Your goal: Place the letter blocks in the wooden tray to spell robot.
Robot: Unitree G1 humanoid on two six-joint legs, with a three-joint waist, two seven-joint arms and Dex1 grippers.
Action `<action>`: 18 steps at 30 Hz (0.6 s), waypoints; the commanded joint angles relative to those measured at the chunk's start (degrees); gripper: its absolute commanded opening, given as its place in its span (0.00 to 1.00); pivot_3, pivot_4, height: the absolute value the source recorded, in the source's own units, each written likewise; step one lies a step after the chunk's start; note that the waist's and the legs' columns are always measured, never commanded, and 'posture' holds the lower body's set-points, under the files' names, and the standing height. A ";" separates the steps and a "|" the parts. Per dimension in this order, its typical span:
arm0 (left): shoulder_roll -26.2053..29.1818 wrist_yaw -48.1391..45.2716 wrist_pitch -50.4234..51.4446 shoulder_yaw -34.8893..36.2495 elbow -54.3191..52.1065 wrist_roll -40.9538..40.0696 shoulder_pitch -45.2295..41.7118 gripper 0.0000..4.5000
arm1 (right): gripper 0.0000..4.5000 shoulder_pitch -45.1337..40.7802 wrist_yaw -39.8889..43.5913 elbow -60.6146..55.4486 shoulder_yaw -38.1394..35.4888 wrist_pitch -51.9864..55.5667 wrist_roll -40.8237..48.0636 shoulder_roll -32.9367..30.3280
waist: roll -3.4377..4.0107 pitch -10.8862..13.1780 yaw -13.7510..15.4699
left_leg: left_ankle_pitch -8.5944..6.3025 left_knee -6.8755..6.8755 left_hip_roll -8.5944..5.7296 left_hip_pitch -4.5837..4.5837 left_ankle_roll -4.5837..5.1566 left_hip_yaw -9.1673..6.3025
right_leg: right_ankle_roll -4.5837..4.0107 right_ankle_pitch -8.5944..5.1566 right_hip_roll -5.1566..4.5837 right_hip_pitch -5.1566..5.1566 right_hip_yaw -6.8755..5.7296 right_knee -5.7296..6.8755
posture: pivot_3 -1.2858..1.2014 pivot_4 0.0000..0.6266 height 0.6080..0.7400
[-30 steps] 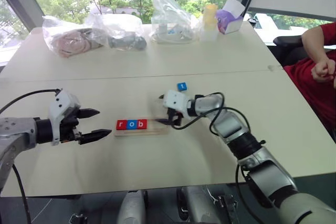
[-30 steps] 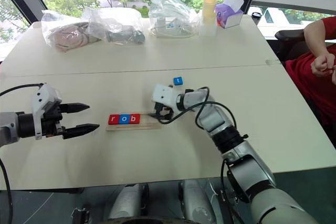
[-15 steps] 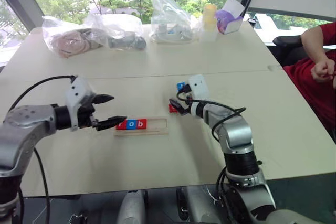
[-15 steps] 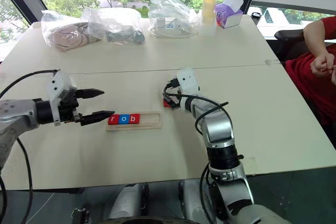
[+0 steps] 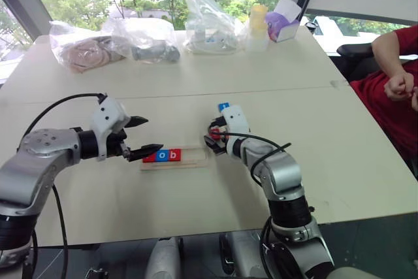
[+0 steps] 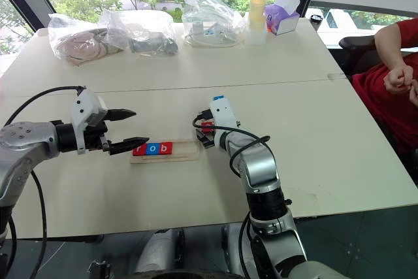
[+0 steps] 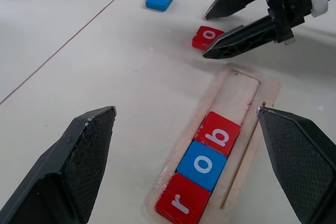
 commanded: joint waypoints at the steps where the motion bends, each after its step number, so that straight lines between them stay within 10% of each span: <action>1: -0.26 0.49 -0.68 0.49 -1.39 0.15 -0.17 1.00 | 0.80 -0.72 0.87 2.50 1.62 -1.65 1.62 0.51 | -0.01 -0.01 -0.01 | 0.00 0.00 0.00 0.00 0.00 0.00 | 0.00 0.00 0.01 0.00 0.00 0.00 | 0.52 0.24 1.00; 6: -0.30 0.50 -0.78 0.86 -1.27 0.32 0.20 1.00 | 0.31 -1.08 0.72 4.11 1.99 -3.14 1.50 -0.57 | -0.05 -0.03 -0.05 | 0.00 -0.01 0.00 0.01 0.00 0.00 | 0.00 0.00 0.01 0.01 0.00 0.00 | 0.52 0.24 1.00; 18: -1.17 -1.31 1.11 -2.86 -4.22 -1.60 -2.07 1.00 | 0.31 8.82 0.68 -22.79 -6.63 9.25 1.18 -14.53 | -0.06 -0.04 0.85 | 0.00 -0.02 -0.07 -0.08 0.00 -0.02 | 0.05 -0.03 -0.09 0.02 -0.03 -0.12 | 0.52 0.24 1.00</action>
